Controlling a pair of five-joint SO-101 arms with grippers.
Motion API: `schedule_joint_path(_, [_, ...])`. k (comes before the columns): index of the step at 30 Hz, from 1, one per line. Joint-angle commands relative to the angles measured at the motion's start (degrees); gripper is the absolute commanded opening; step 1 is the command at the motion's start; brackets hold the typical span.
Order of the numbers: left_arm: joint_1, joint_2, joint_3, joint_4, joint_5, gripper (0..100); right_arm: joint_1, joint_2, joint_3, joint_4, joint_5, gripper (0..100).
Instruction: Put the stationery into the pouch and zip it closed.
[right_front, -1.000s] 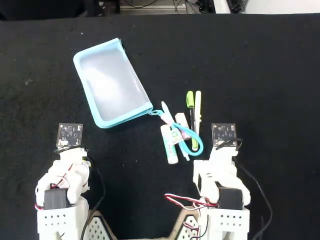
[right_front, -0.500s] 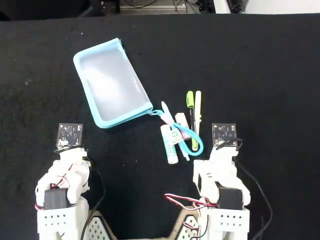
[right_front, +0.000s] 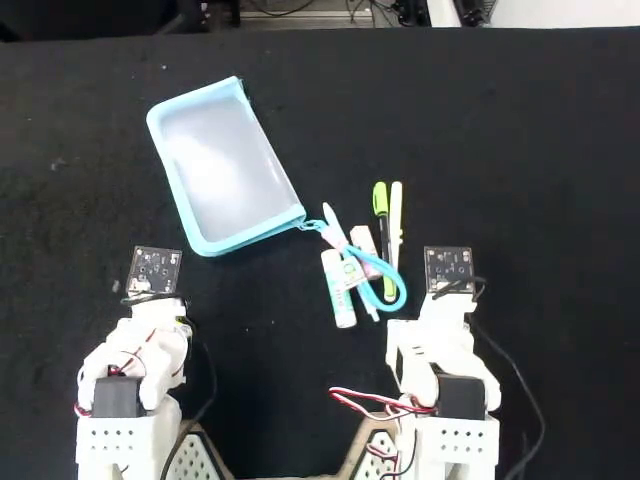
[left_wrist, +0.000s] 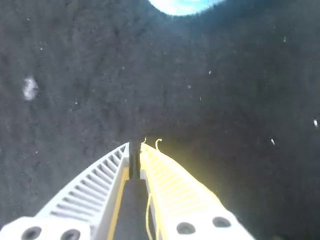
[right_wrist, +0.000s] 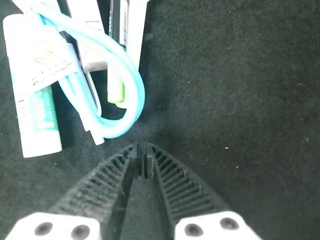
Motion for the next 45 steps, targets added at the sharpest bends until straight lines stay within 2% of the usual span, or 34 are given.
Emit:
schedule_joint_path(1, [0.48, -0.09, 1.27, -3.34, 0.09, 5, 1.05, -5.23, 0.48, -0.44, -0.18, 1.8])
schedule_joint_path(4, [-0.40, -0.09, 1.27, -12.40, 0.09, 5, 1.14, -5.23, 0.48, -0.44, -0.09, 1.8])
schedule_joint_path(7, [-2.15, -0.09, 1.27, -30.77, 0.44, 4, 2.20, -5.23, 0.48, -0.53, 0.00, 1.8])
schedule_joint_path(10, [-3.74, -0.09, 1.27, -47.56, 0.44, 4, 6.51, -5.23, 0.48, -2.99, 0.00, 1.8])
schedule_joint_path(14, [-1.63, -0.09, 1.27, -56.35, 0.26, 4, 11.08, -5.23, 0.48, -5.98, 4.04, 1.8])
schedule_joint_path(18, [0.57, -0.09, 1.27, -55.91, 0.44, 4, 12.48, -5.23, 0.48, -5.80, 11.60, 1.8])
schedule_joint_path(21, [-0.75, -0.09, 1.27, -48.44, 0.53, 4, 12.57, -5.23, 0.48, -5.63, 15.65, 1.8])
schedule_joint_path(24, [-1.98, -0.09, 1.27, -45.10, 0.53, 4, 12.75, -5.14, 0.48, -5.63, 18.29, 1.8])
schedule_joint_path(29, [-1.36, -0.09, 1.27, -37.45, 0.62, 4, 12.31, -5.23, 0.48, -3.16, 28.13, 1.8])
schedule_joint_path(33, [-1.45, -0.09, 1.27, -36.13, 0.62, 4, 12.66, -5.23, -0.84, -8.70, 33.85, 1.8])
schedule_joint_path(39, [-1.45, -0.09, 1.27, -35.78, 0.62, 4, 12.40, -5.23, -15.69, -8.62, 36.57, 1.8])
schedule_joint_path(45, [-1.45, -0.09, 1.27, -35.69, 0.53, 4, 12.75, -4.70, -38.02, -7.65, 36.75, 1.8])
